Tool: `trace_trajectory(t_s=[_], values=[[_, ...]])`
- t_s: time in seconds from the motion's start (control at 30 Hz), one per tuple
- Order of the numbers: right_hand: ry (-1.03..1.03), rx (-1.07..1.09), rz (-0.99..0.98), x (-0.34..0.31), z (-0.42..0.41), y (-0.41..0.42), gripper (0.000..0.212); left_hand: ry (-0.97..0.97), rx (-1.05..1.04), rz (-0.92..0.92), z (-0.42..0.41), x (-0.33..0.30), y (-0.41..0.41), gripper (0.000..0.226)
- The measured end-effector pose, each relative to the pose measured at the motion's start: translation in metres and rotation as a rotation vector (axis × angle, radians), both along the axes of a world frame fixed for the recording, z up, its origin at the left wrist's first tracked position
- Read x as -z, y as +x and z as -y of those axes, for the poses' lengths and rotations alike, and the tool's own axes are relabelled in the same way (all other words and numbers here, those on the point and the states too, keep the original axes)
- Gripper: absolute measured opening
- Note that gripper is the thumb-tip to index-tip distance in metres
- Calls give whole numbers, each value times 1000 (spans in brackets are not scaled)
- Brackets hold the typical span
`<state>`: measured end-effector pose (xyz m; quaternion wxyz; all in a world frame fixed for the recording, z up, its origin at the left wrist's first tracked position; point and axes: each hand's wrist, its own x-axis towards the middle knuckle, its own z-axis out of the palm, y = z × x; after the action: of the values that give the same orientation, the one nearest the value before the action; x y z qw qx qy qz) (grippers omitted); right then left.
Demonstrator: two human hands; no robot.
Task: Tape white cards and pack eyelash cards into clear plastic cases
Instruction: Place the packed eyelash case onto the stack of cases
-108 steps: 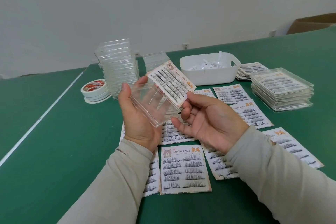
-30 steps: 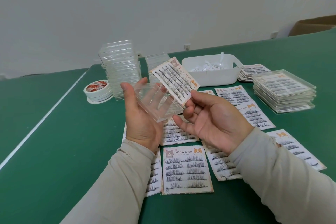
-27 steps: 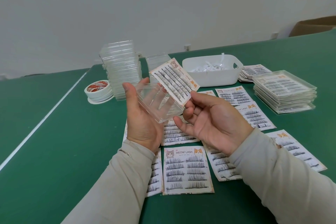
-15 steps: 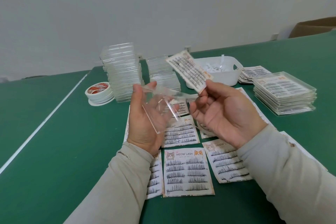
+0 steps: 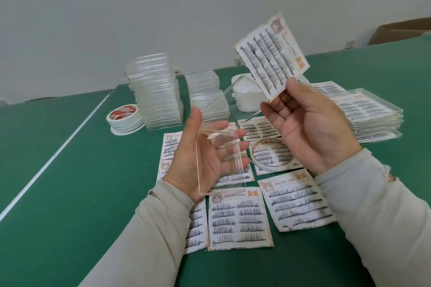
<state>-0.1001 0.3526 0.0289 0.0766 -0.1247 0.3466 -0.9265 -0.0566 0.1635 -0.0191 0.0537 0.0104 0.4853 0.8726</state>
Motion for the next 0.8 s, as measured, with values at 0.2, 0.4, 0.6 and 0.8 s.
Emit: trace_trajectory(t_s=[0.2, 0.4, 0.6, 0.8], values=[[96, 19, -93, 1, -5, 0, 9, 233, 45, 43, 6, -4, 1, 79], [367, -133, -237, 10, 4, 7, 60, 365, 35, -16, 10, 0, 4, 86], [659, -107, -330, 18, 15, 15, 42, 286, 107, 16, 9, 1, 6, 96], [673, -82, -374, 19, 18, 15, 37, 275, -182, 111, 4, 1, 3, 105]])
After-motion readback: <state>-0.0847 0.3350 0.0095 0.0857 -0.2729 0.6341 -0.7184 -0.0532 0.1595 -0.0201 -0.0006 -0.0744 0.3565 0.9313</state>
